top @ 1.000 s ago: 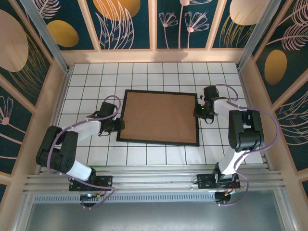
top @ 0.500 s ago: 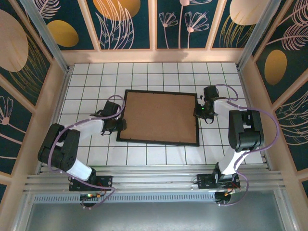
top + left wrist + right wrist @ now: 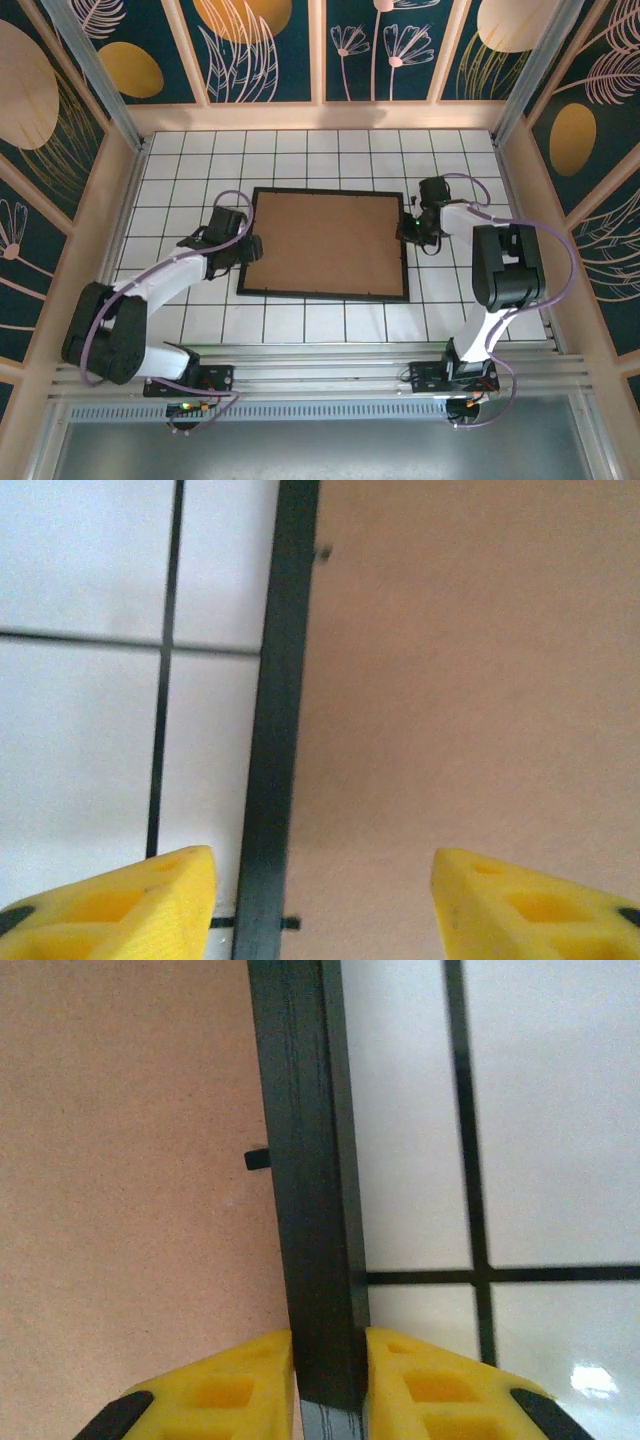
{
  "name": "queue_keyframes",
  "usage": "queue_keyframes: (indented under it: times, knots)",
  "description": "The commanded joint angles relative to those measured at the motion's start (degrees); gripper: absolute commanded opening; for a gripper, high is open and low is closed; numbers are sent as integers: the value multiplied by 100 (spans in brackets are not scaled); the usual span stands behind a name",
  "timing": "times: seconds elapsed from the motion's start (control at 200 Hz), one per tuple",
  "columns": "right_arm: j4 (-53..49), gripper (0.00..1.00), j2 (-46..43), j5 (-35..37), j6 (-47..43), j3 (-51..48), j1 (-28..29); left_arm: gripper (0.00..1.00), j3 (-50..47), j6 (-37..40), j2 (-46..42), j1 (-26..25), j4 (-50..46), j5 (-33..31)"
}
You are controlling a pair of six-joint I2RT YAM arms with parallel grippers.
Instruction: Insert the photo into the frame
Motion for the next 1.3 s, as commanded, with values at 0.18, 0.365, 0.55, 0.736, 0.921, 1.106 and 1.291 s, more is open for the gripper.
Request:
queue_keyframes:
  times: [0.18, 0.365, 0.55, 0.736, 0.921, 1.106, 1.291]
  knots:
    - [426, 27, 672, -859, 307, 951, 295, 67, 356, -222, -376, 18, 742, 811]
    - [395, 32, 796, -925, 351, 1305, 398, 66, 426, -286, -285, -210, 1279, 1234]
    - [354, 44, 203, -388, 244, 996, 234, 64, 620, 217, 100, -1023, 1651, 1321]
    - [572, 58, -654, 84, 190, 260, 151, 65, 833, 1392, 523, -2098, 1728, 1207]
    - [736, 67, -1132, 138, 210, -400, 133, 68, 929, 2837, 1083, -2982, 1592, 1098]
    - [726, 73, -1459, 182, 166, -749, 53, 68, 932, 3934, 1368, -3228, 1558, 1298]
    - [771, 76, -1650, 114, 151, -977, -9, 68, 1459, 4867, 1886, -3252, 800, 1171]
